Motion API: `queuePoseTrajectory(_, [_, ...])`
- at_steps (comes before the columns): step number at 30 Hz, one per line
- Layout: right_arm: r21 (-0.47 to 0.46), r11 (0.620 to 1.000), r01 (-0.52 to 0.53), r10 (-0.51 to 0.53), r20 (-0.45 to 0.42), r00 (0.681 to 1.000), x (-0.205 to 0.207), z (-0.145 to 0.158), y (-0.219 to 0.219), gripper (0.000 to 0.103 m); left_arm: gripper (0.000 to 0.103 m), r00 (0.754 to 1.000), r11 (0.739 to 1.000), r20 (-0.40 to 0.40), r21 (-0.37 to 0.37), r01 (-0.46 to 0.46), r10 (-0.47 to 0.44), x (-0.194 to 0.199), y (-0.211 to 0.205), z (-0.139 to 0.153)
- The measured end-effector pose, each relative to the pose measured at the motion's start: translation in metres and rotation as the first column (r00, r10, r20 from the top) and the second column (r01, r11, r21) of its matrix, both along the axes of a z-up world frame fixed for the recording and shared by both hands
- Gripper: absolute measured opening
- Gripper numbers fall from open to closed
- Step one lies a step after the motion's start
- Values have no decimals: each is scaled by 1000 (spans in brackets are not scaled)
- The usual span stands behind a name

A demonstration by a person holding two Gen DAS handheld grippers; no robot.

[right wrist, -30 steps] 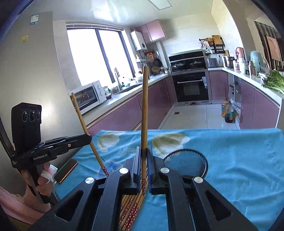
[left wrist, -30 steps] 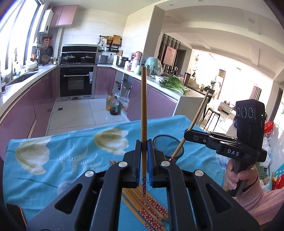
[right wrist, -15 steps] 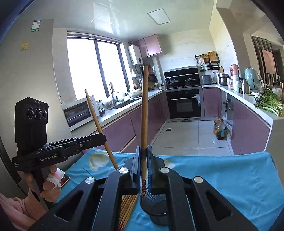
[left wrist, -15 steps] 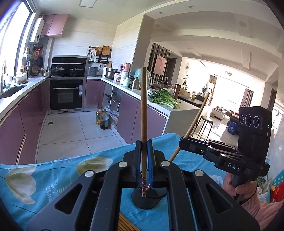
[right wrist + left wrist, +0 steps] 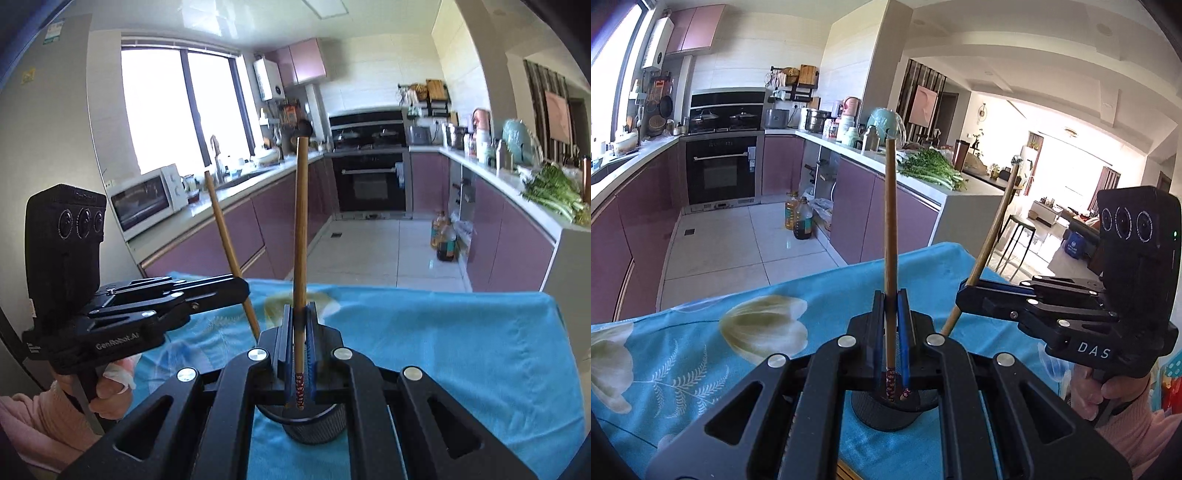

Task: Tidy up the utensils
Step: 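Lower the chopsticks into the holder and open both tools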

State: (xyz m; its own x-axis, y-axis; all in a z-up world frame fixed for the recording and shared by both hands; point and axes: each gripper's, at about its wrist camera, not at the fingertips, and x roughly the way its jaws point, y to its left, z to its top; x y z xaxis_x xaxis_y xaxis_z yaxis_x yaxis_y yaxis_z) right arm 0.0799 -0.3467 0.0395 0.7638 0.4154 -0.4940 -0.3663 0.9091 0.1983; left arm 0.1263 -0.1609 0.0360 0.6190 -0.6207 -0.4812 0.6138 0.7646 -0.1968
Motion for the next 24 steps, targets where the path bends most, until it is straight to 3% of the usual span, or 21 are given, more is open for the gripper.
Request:
queuePoseTrajectory(8, [-47,999,-14,8,-115,993,26,-23,13,6,8,999,998,-53,54,7,-4,25,5,-34])
queuePoseTrajectory(13, [-41,999,3,-8,-139,990,42,-30,19,6,8,998,998,-70,65,-2,6,35,4,-40])
queuePoseTrajectory(18, [-25,999,40,-43,-134,990,49,-31,19,8,15,998,998,-58,51,-30,33,37,14,-38])
queuePoseTrajectory(19, [-17,999,48,-50,-127,991,48,-32,19,11,16,998,998,-46,50,-43,45,35,17,-36])
queuePoseTrajectory(21, [-21,997,77,-78,-107,991,44,-31,16,26,22,997,996,-14,51,-74,75,28,27,-32])
queuePoseTrajectory(24, [-23,994,111,-112,-59,992,31,-26,13,29,32,993,992,31,41,-117,116,13,48,-24])
